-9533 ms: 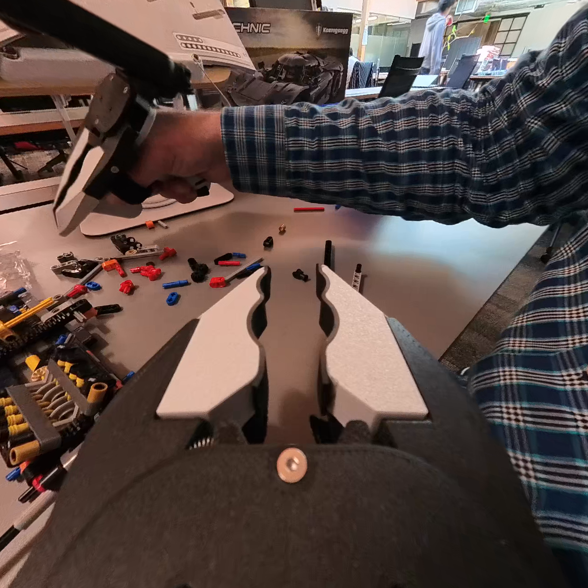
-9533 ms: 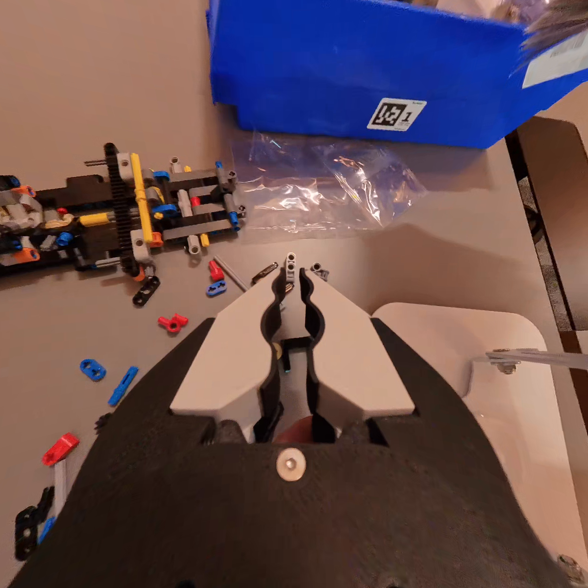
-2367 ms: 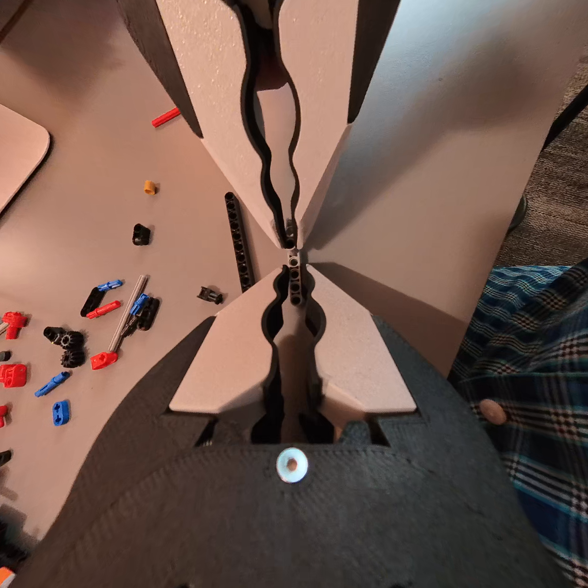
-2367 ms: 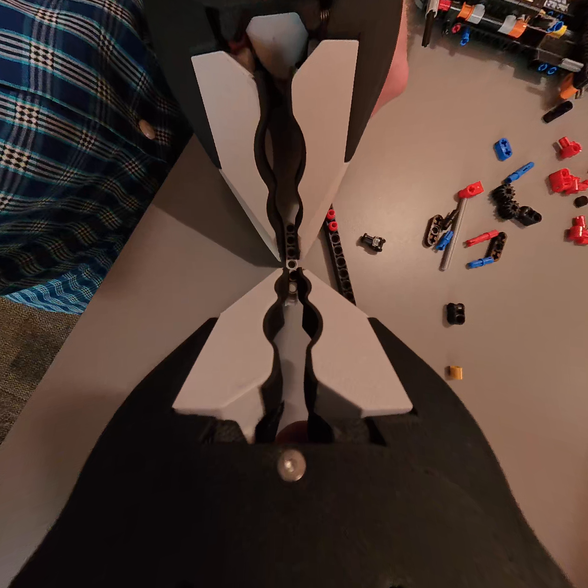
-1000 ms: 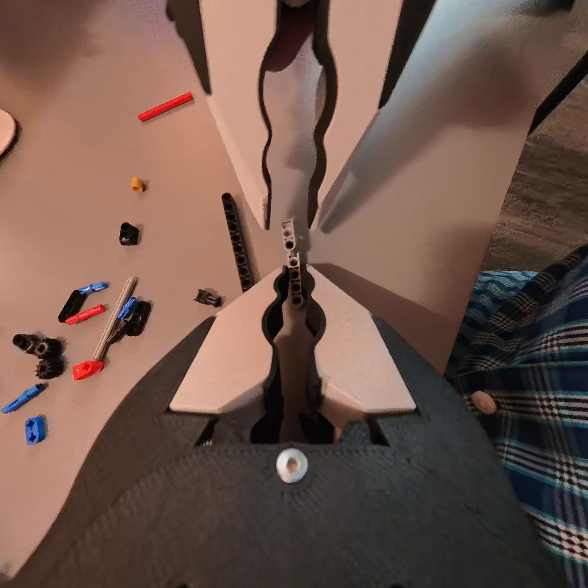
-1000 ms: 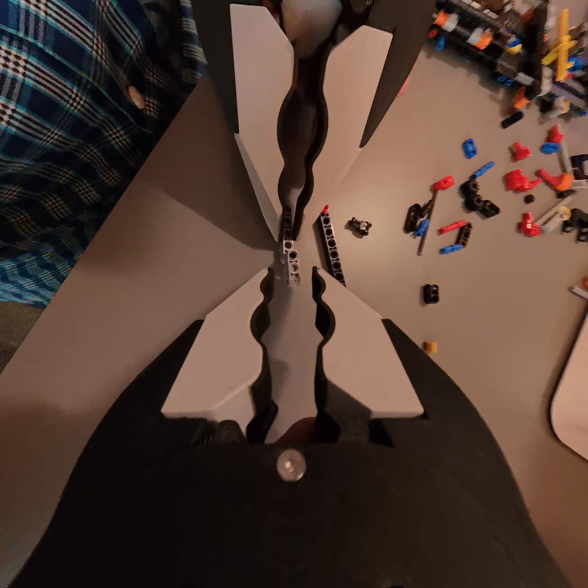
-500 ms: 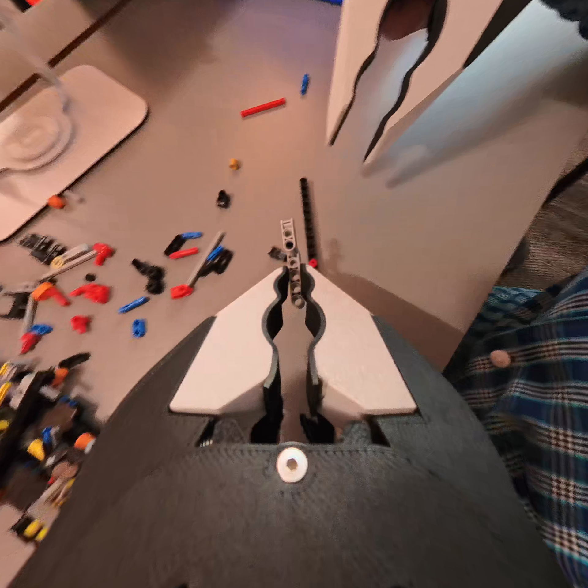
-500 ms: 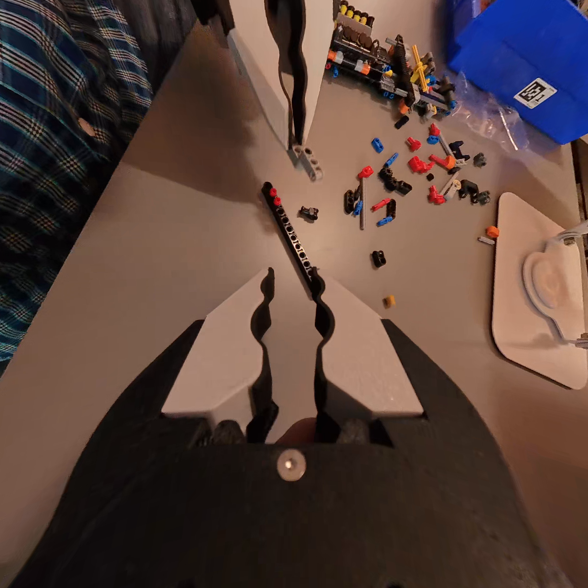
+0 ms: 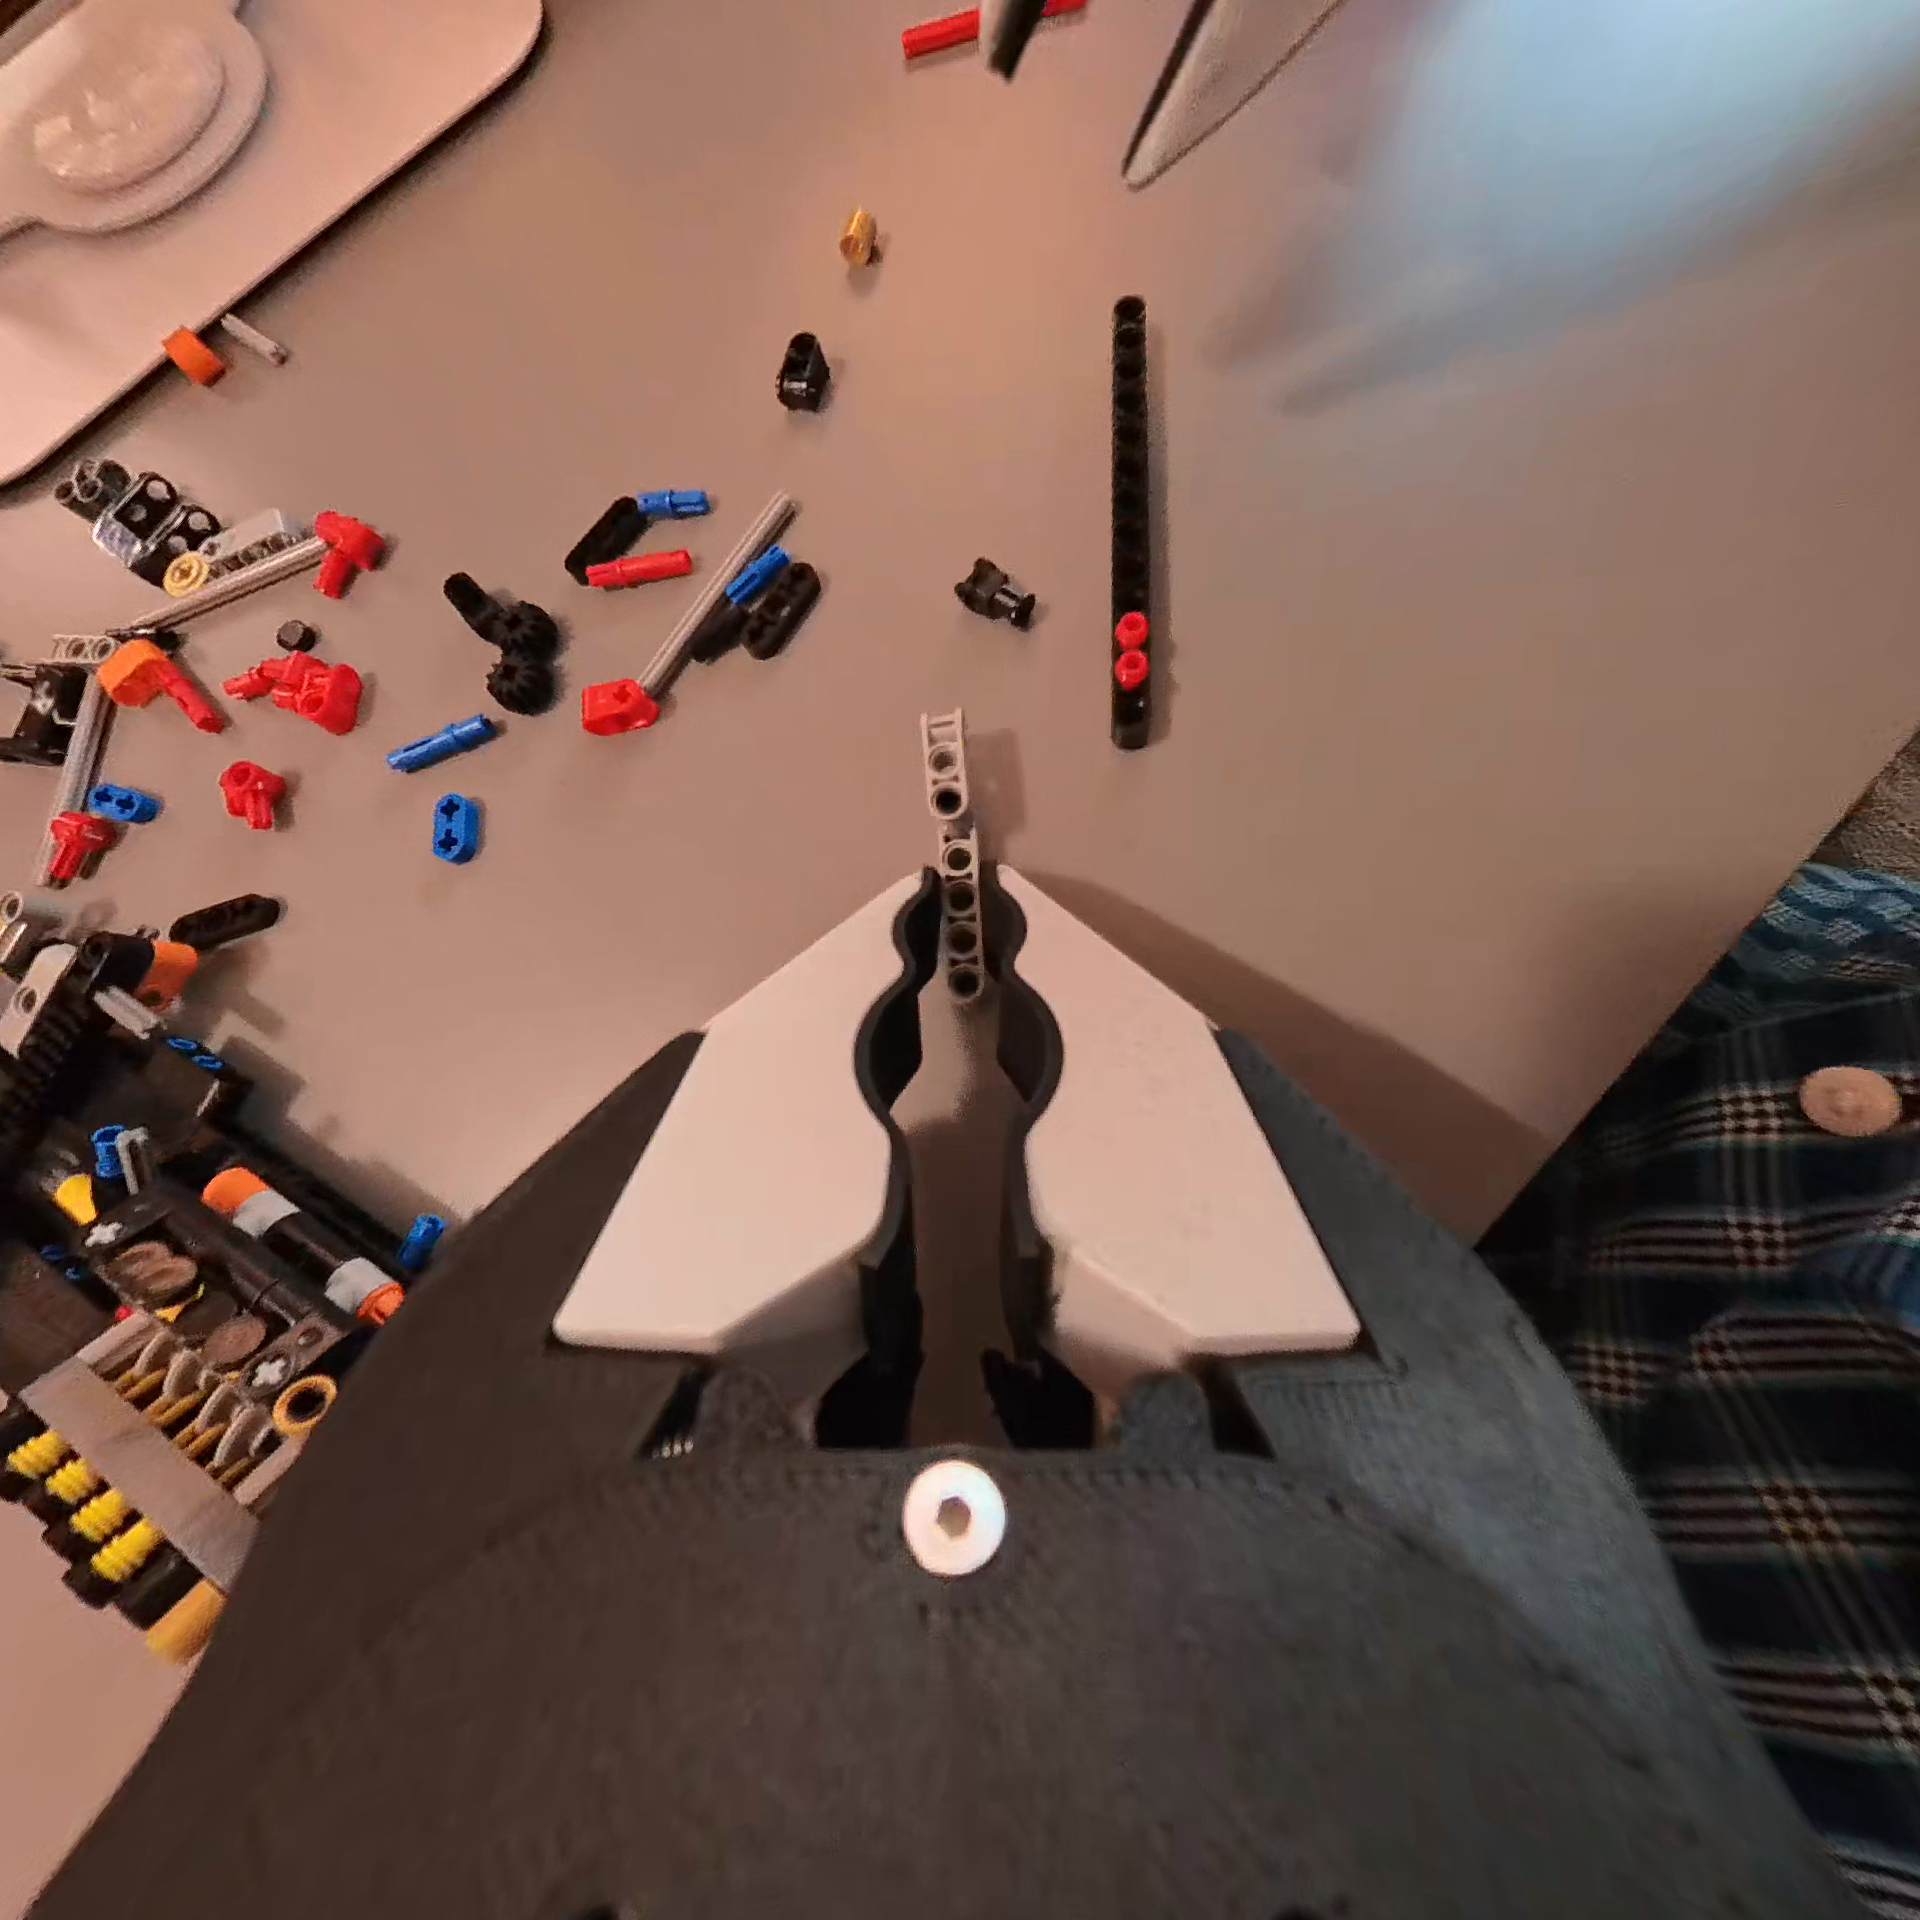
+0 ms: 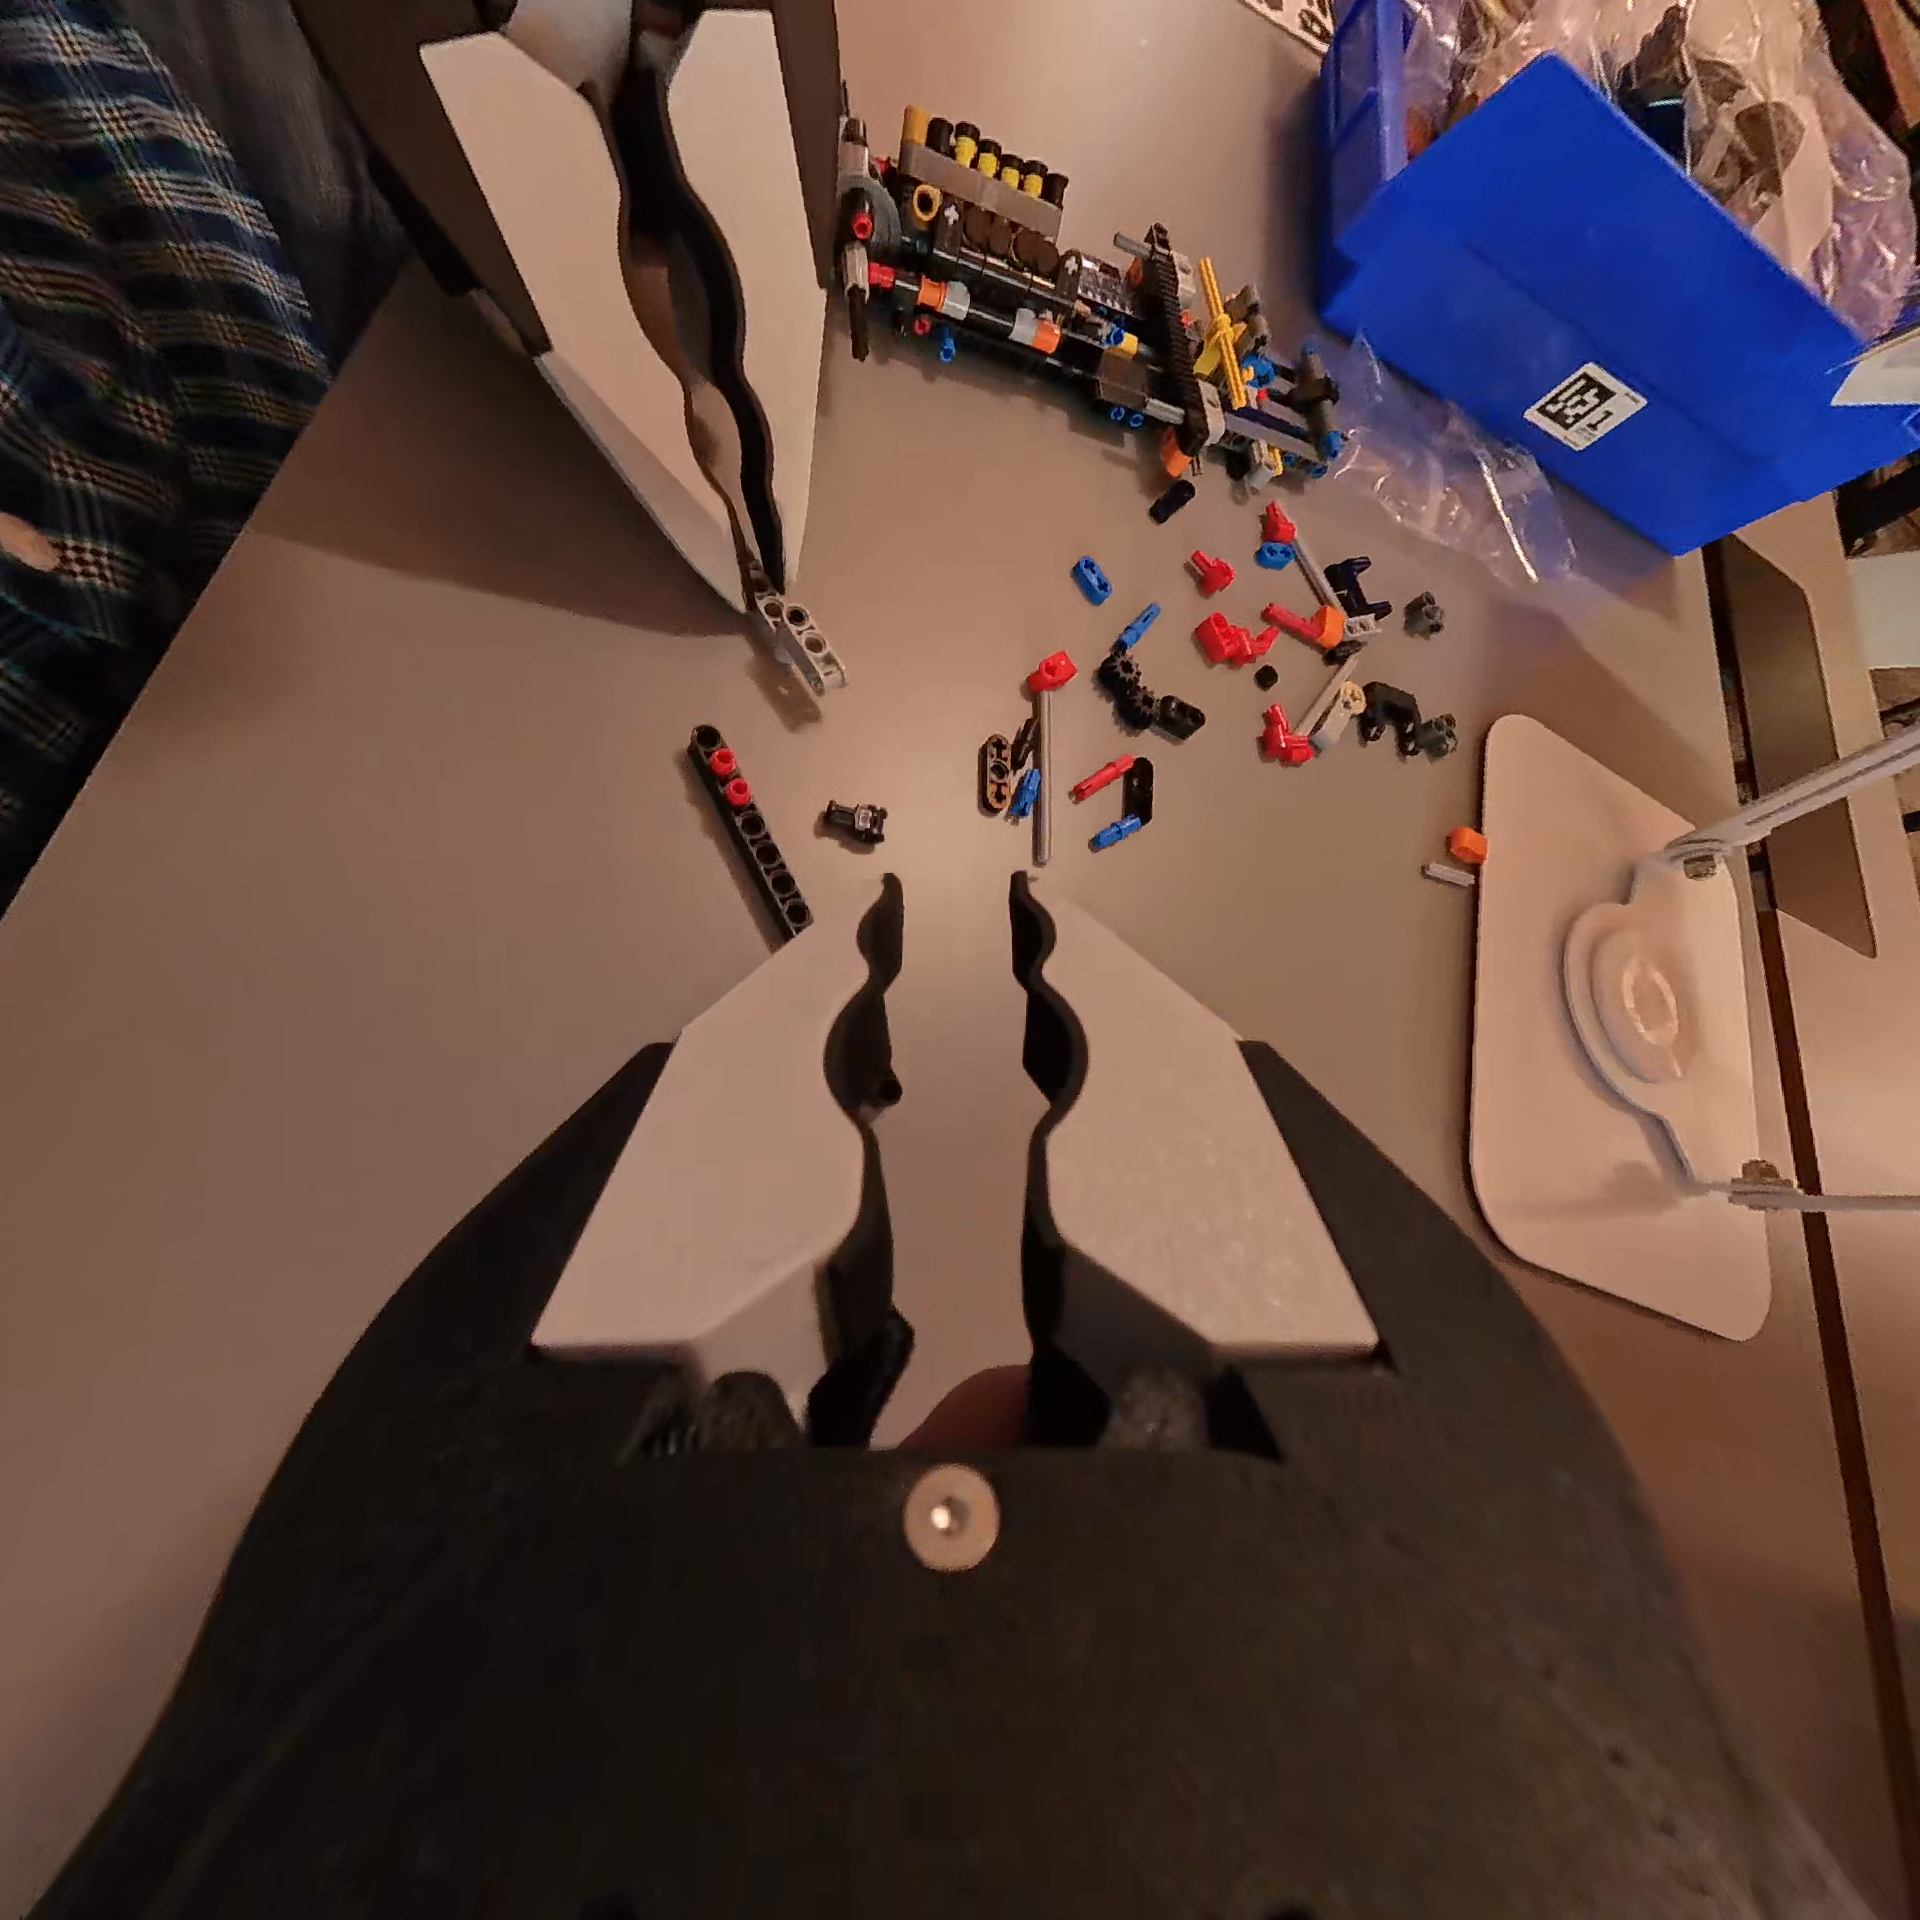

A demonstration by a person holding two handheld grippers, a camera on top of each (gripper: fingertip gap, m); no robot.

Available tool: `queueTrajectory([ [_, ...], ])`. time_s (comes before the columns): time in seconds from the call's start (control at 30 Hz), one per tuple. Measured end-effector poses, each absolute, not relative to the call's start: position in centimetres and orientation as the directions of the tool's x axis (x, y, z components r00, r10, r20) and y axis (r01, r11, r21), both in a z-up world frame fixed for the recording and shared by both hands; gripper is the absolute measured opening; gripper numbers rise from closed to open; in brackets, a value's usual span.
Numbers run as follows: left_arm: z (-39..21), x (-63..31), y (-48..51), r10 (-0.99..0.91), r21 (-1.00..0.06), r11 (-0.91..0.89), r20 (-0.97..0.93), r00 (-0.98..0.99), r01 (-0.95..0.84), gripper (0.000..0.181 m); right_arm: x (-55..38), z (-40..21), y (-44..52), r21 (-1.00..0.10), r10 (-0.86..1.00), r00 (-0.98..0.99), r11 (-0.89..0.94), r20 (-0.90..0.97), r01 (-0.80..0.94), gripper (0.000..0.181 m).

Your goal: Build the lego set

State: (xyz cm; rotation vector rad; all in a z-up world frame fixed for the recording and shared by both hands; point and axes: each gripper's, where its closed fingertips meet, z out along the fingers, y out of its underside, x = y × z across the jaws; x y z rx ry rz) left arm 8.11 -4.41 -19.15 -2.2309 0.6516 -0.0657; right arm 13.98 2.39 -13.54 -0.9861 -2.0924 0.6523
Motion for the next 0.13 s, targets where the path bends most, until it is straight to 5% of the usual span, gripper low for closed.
queueTrajectory([
  [0.03, -19.24, 8.05, -4.42, -0.473, -0.712, -0.554, -0.159, 0.867, -0.432, 0.006, 13.84, -13.55, 2.30, -0.694, 0.807, -0.446, 0.574, 0.388, 0.435, 0.018],
  [0.13, -19.38, 8.00, -4.52, -0.469, -0.715, -0.560, -0.143, 0.872, -0.418, 0.011, 13.78, -13.75, 2.08, -0.707, 0.811, -0.448, 0.563, 0.376, 0.428, 0.019],
])
